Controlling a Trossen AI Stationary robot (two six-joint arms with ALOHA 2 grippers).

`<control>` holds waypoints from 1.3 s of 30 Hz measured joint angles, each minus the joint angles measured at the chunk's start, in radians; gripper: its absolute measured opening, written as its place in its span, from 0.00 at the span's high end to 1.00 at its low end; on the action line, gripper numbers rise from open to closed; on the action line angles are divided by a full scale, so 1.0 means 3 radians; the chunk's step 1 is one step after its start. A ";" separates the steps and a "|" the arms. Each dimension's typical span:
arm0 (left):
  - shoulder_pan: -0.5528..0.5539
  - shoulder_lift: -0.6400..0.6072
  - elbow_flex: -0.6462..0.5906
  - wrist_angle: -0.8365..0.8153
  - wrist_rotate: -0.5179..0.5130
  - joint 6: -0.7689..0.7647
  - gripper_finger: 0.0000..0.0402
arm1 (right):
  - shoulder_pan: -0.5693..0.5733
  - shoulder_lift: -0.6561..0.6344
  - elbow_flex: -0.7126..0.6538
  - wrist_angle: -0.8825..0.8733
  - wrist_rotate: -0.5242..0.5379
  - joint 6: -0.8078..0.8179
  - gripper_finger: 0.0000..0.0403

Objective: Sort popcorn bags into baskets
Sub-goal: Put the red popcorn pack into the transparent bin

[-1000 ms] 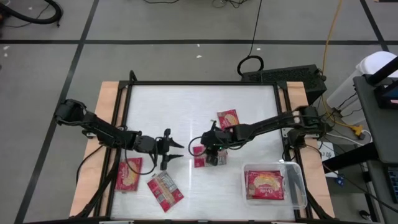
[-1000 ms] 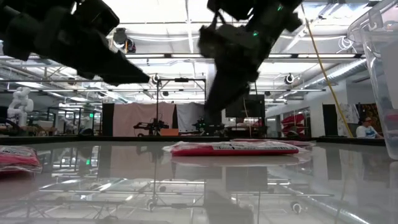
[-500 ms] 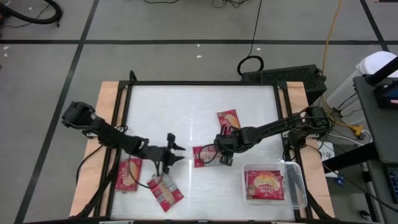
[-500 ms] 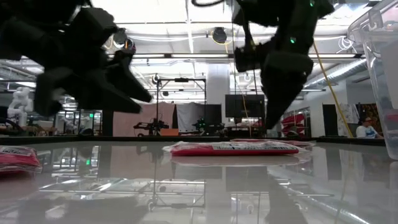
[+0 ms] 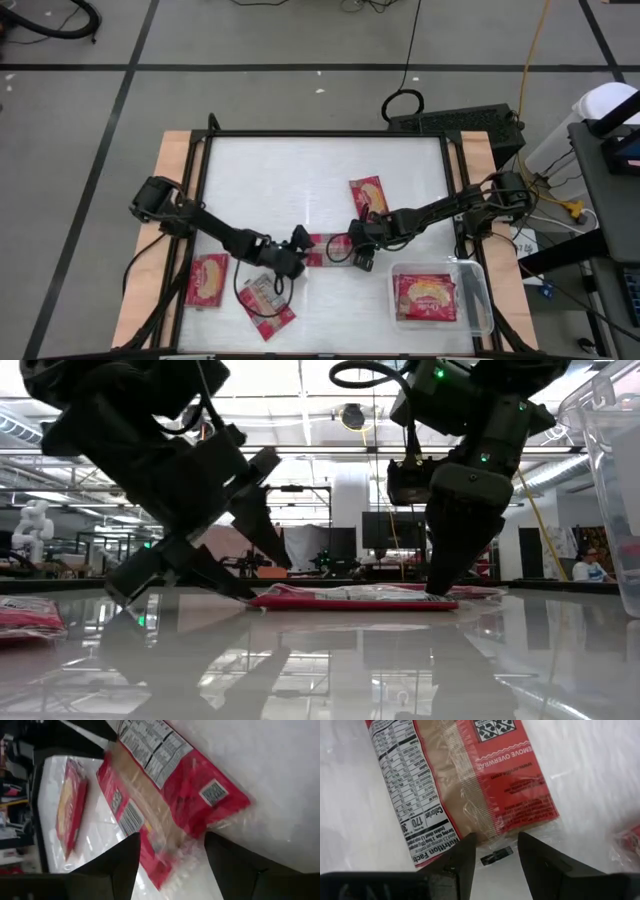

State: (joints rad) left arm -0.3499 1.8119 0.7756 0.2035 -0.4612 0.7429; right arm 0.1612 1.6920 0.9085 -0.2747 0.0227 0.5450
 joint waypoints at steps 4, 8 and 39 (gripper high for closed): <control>-0.0014 0.0009 0.0088 -0.0173 -0.0012 0.0043 0.46 | 0.0000 -0.0001 -0.0025 0.0051 0.0005 -0.0006 0.65; -0.0066 -0.0143 0.0175 -0.0501 -0.0010 -0.0002 0.51 | 0.0000 -0.0001 -0.0028 0.0053 0.0005 -0.0039 0.65; 0.0190 0.0003 0.0227 -0.0521 0.0021 0.0438 0.97 | -0.0015 -0.0156 -0.0036 0.0126 0.0041 -0.0113 0.65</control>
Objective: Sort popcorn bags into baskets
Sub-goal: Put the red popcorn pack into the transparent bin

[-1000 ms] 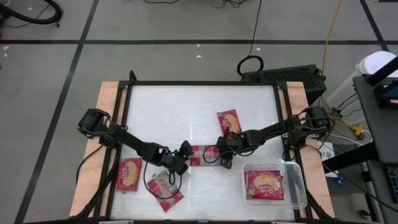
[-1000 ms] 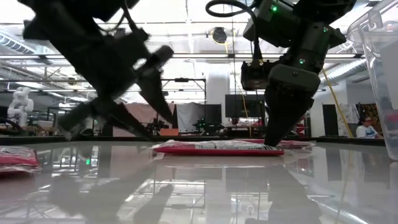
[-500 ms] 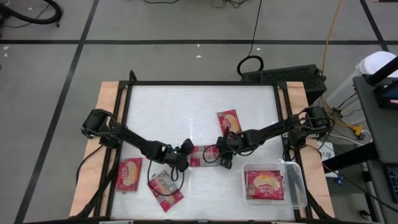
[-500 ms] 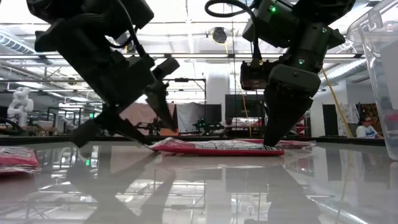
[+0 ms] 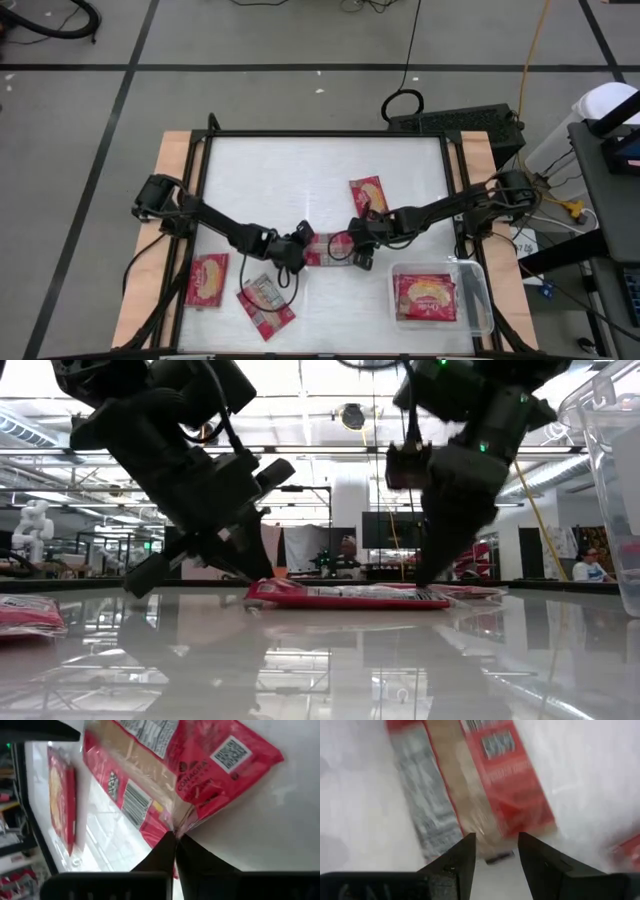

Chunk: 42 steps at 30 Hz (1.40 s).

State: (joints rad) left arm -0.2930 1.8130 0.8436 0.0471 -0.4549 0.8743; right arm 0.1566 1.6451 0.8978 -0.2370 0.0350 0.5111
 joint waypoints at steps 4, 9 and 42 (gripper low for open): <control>0.0014 -0.0036 0.0000 -0.0012 -0.0059 -0.0258 0.97 | 0.0015 -0.0246 0.0000 0.0019 0.0313 0.0038 0.65; 0.0012 -0.0202 0.0002 -0.0046 -0.0074 -0.0689 0.98 | 0.0109 -0.0622 0.0001 0.0061 0.1016 -0.0047 0.65; 0.0979 -0.1022 0.0000 -0.0302 0.0942 -0.3111 0.99 | 0.0357 -0.0360 0.0170 0.0519 0.1625 -0.0618 0.56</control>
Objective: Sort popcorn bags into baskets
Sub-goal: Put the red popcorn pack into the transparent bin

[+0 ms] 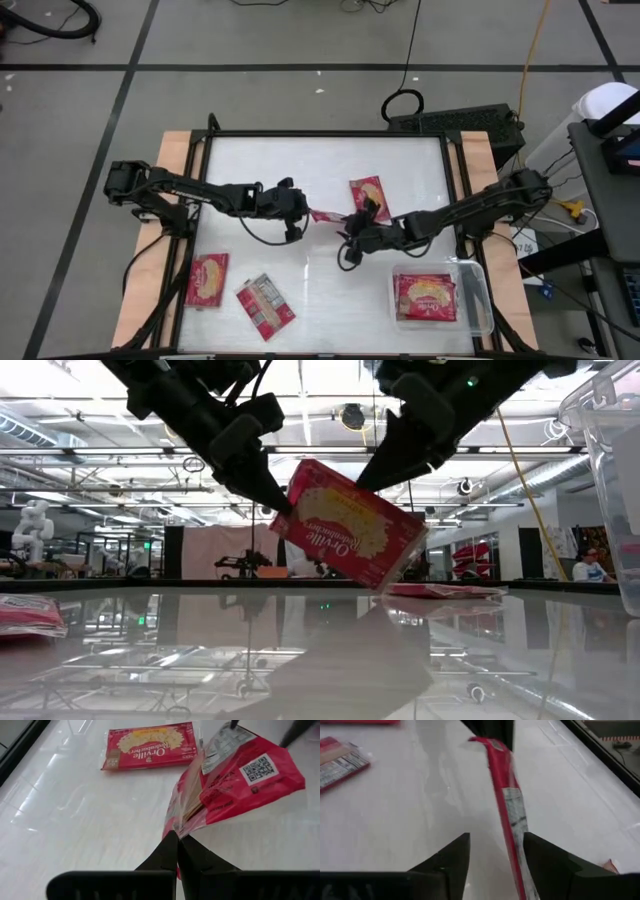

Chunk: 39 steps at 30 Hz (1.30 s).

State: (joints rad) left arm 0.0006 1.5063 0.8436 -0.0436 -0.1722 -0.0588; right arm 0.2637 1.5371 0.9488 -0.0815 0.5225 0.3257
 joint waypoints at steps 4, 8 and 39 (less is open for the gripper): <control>0.0000 0.0001 0.0000 0.0004 0.0000 0.0001 0.99 | -0.0035 0.0113 0.0146 -0.0029 -0.0029 -0.0216 0.49; 0.0000 0.0001 0.0000 0.0003 0.0030 -0.0012 0.99 | -0.0071 0.0166 0.0220 -0.0112 -0.0023 -0.0338 0.46; -0.0205 0.0004 0.0000 0.0179 0.0163 -0.0003 0.86 | -0.0683 0.0005 0.0225 -0.0729 -0.1257 -0.0403 0.91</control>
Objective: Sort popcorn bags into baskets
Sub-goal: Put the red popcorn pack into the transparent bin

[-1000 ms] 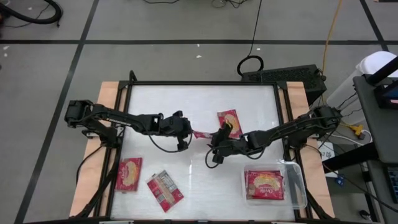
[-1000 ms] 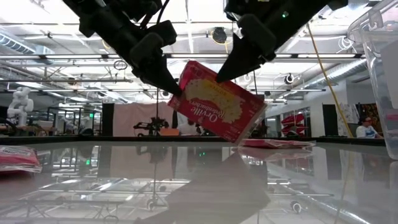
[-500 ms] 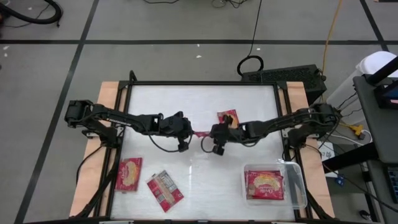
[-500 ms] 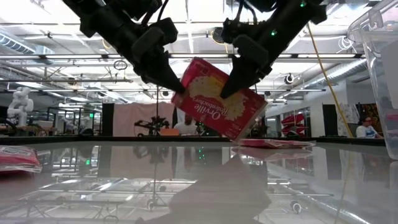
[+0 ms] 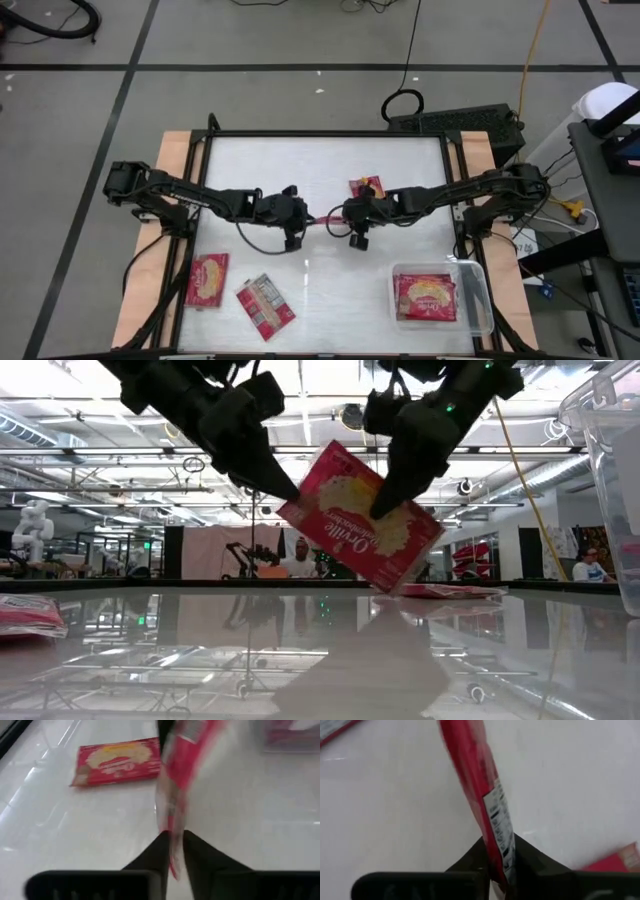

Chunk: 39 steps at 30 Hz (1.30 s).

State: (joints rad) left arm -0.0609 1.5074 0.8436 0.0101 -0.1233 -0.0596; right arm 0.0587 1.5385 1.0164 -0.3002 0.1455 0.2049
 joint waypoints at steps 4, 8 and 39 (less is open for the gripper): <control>-0.0115 -0.0016 0.0000 0.0157 -0.0371 -0.0092 0.67 | -0.0001 -0.0117 0.0039 -0.0314 -0.0163 0.0075 0.93; -0.0189 -0.0157 0.0000 0.0110 -0.0797 -0.0257 0.49 | -0.0001 -0.0173 0.0289 -0.0777 -0.0327 0.0125 0.95; -0.0890 -0.0443 -0.0328 -0.0305 -0.1249 -0.0881 0.58 | 0.0238 -0.0223 0.2162 -0.4235 -0.2414 0.0899 0.93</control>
State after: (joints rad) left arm -0.3279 1.3746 0.7451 -0.0813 -0.4981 -0.3240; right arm 0.1302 1.4715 1.6650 -1.5708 -0.5789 0.4744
